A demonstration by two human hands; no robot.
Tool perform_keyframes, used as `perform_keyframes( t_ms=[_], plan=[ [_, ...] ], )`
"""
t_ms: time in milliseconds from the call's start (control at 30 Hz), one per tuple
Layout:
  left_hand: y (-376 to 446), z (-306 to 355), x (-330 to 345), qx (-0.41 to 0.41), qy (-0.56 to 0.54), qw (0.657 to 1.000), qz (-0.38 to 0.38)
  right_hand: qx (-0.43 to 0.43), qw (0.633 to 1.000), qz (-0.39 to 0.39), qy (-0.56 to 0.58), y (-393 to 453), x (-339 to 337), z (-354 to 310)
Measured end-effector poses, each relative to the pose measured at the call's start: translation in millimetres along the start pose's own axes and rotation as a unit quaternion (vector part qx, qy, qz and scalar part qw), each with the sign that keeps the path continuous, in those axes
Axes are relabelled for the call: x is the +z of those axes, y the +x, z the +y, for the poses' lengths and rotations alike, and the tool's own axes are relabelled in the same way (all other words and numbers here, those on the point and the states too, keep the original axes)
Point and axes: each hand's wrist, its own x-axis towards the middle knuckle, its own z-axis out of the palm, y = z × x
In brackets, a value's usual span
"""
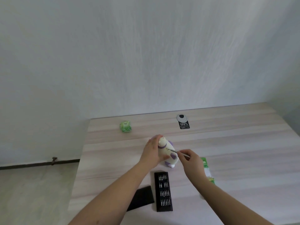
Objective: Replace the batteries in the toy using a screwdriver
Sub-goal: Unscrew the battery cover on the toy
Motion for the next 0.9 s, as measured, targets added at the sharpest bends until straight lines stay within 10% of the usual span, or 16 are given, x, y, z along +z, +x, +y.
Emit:
perform_keyframes(
  t_ms=[900],
  plan=[
    [9,3,13,-0.019,-0.02,0.999,0.017,-0.016,0.997,0.005,-0.074,6,8,-7]
  ],
)
